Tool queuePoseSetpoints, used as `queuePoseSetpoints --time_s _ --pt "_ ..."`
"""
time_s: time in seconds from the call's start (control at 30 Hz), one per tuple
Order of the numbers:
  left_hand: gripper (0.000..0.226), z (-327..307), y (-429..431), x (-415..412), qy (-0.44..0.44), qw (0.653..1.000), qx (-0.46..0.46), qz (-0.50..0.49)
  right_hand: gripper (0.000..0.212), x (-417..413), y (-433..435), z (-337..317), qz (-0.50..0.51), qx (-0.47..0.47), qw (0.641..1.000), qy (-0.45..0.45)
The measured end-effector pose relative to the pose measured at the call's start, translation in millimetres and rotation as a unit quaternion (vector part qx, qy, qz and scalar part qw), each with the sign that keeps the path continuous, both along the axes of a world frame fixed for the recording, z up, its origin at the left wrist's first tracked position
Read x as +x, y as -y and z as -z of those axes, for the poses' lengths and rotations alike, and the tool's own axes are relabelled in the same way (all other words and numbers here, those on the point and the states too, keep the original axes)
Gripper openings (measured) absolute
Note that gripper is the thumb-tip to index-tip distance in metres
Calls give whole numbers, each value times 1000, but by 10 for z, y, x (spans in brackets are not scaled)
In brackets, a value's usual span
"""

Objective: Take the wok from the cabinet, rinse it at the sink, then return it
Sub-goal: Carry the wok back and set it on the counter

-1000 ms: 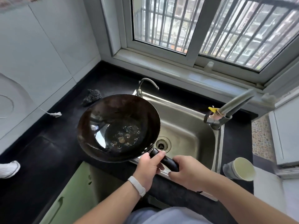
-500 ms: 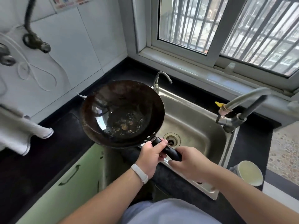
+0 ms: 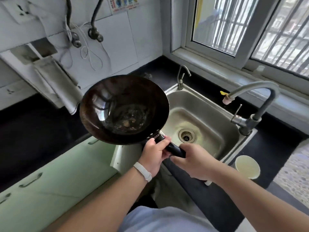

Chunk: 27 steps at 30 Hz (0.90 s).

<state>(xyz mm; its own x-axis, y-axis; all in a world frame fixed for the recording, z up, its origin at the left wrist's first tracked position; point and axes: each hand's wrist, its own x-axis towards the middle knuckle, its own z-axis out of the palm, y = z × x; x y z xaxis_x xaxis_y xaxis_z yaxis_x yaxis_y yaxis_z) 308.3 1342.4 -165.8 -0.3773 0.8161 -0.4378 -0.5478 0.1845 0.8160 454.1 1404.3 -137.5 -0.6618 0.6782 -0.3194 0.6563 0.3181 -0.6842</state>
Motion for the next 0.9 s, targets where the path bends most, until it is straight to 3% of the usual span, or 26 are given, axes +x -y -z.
queuePoseSetpoints --time_s 0.53,0.9 --pt "8 -122 1574 -416 -51 979 -27 -197 37 -771 1081 -118 -171 -56 984 1" --pt "11 -122 3715 -1046 -41 942 9 -333 26 -1729 2997 -264 -311 -4 949 40"
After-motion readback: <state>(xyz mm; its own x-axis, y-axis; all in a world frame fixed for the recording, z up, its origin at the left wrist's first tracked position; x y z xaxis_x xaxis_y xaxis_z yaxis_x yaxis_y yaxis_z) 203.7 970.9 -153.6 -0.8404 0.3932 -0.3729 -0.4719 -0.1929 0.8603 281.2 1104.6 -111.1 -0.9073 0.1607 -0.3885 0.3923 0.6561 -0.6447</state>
